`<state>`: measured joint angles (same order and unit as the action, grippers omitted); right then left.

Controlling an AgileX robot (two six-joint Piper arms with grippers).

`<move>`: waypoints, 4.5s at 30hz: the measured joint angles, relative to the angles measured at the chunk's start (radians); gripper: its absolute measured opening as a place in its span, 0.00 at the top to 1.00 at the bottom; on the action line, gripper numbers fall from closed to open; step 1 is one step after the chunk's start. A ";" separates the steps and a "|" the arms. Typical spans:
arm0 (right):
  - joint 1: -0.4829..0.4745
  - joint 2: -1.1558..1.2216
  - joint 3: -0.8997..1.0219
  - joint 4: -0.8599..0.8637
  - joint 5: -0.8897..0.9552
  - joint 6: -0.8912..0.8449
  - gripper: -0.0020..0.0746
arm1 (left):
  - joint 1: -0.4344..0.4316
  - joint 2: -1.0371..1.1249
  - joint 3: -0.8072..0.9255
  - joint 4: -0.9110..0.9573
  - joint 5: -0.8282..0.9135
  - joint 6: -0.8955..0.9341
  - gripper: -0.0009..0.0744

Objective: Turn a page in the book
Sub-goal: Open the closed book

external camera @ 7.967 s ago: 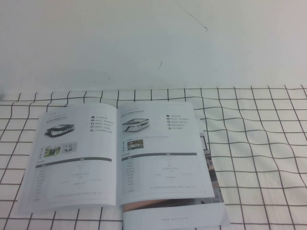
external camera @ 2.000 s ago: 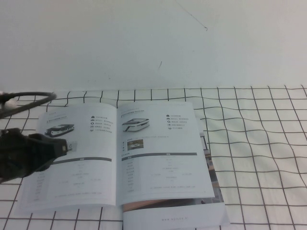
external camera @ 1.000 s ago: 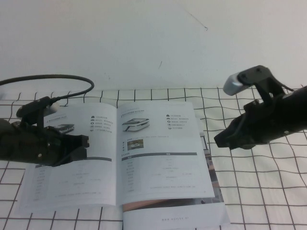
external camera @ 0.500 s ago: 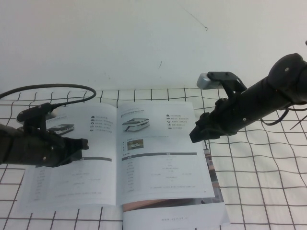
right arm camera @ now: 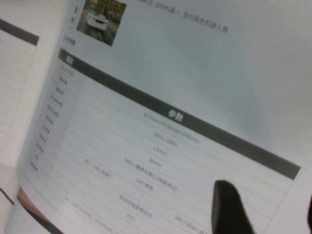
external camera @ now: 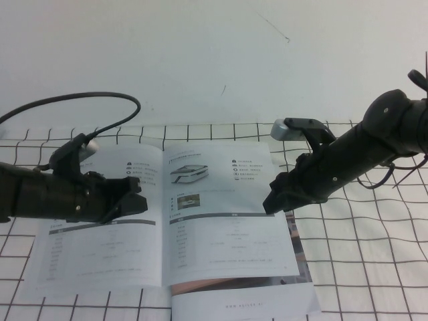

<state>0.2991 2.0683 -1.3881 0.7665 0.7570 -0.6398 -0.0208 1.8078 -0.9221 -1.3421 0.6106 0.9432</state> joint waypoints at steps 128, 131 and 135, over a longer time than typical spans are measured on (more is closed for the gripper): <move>0.008 0.162 -0.183 0.352 0.194 -0.085 0.29 | 0.000 0.150 -0.027 -0.008 -0.012 -0.044 0.99; 0.008 0.162 -0.248 0.170 0.220 0.015 0.29 | 0.000 0.150 -0.027 -0.002 -0.012 -0.044 0.99; 0.008 0.162 -0.310 -0.088 0.249 0.167 0.29 | 0.000 0.150 -0.027 0.000 -0.012 -0.044 0.99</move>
<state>0.3067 2.2301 -1.6986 0.6781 1.0063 -0.4726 -0.0208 1.9580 -0.9487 -1.3424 0.5990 0.8994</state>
